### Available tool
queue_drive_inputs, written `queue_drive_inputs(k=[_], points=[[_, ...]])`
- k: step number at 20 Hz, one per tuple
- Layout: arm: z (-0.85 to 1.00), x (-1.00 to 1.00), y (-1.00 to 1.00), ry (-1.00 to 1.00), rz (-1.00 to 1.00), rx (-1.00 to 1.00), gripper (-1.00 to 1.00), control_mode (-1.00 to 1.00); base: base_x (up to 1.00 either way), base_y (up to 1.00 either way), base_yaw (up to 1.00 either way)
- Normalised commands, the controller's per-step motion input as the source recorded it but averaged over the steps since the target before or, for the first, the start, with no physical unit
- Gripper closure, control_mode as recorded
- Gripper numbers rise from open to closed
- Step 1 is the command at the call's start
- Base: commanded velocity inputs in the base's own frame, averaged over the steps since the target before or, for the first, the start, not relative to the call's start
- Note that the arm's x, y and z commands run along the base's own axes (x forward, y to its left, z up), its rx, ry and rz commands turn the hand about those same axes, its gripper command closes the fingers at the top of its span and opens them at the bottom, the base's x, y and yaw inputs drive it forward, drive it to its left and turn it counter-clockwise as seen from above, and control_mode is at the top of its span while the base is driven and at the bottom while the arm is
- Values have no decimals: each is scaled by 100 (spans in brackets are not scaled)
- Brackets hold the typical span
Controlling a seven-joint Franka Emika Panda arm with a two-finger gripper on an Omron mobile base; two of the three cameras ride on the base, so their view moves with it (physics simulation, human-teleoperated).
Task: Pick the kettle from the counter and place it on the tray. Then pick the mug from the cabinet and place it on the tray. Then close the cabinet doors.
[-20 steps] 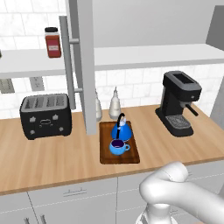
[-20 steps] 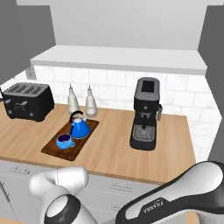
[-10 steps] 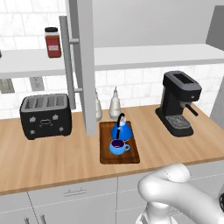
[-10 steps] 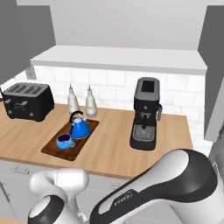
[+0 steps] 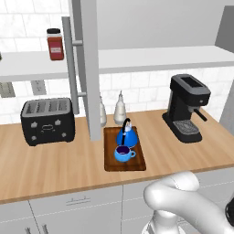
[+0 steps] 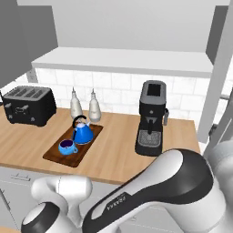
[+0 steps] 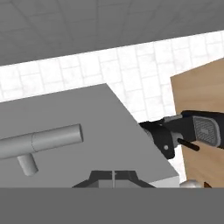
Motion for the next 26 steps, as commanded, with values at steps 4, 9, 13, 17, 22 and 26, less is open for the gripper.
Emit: queue_drive_inputs(k=[4,9,13,17,22,26], points=[[1,4,0,-5,21,4,100,-100,0,0,0],[0,21,1,-24,25,14,100,-100,0,0,0],[1,12,18,-3,8,7,100,-100,0,0,0],[6,13,46,0,0,1,100,-100,0,0,0],[3,15,42,0,0,1,100,-100,0,0,0],[0,21,27,0,0,6,100,-100,0,0,0]])
